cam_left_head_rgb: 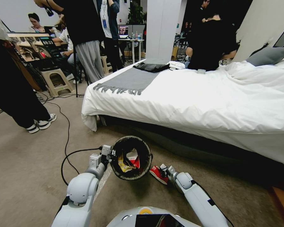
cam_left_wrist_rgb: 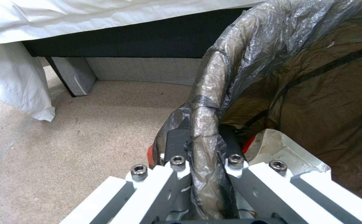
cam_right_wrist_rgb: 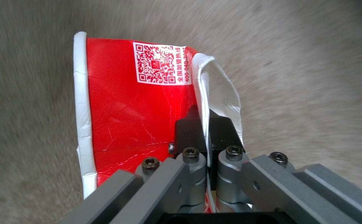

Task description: Pick up the trash bin, then pick up the garbage from the floor and place it into the trash bin.

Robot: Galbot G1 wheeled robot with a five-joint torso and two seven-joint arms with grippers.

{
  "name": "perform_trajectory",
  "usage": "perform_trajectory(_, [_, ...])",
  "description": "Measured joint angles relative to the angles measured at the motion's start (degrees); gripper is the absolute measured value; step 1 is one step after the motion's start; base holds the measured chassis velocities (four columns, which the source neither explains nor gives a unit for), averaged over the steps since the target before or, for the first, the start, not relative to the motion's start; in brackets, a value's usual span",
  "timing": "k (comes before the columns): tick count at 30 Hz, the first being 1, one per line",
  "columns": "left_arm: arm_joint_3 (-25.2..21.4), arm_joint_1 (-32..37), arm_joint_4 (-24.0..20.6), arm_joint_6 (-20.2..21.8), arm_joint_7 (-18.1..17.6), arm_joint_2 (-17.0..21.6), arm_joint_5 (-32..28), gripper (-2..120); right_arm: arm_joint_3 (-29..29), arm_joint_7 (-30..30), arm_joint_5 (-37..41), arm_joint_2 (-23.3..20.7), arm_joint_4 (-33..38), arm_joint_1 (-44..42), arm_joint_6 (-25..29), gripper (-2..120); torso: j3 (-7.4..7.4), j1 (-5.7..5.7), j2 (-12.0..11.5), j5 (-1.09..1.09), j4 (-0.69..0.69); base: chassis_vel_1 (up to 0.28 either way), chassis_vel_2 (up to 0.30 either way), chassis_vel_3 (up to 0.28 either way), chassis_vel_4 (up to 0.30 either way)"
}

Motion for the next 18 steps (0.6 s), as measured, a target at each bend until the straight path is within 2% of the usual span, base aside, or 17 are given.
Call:
perform_trajectory(3, [-0.11, 0.22, -0.27, -0.09, 0.19, -0.01, -0.07, 1, 2.48, 1.87, 2.78, -1.51, 5.47, -2.76, 0.92, 0, 0.00, 0.00, 0.00, 0.01, 0.00, 0.000, 0.000, 0.000, 0.000])
perform_trajectory(5, [-0.15, 0.24, -0.30, -0.10, 0.22, -0.02, -0.09, 1, 2.79, 2.15, 3.21, -1.71, 6.21, -3.06, 0.92, 0, 0.00, 0.00, 0.00, 0.00, 0.01, 0.000, 0.000, 0.000, 0.000])
perform_trajectory(7, [-0.47, 0.39, -0.34, -0.29, 0.28, 0.00, -0.30, 1, 5.43, 4.99, 6.36, -2.68, 11.87, -5.78, 0.81, 0, 0.00, 0.00, 0.00, 0.01, 0.01, 0.000, 0.000, 0.000, 0.000])
perform_trajectory(18, [-0.61, 0.53, -0.84, -0.70, 0.34, -0.09, -0.51, 1, 17.55, 8.70, 10.14, -1.01, 24.31, -15.38, 0.90, 0, 0.00, 0.00, 0.00, 0.00, -0.01, 0.000, 0.000, 0.000, 0.000])
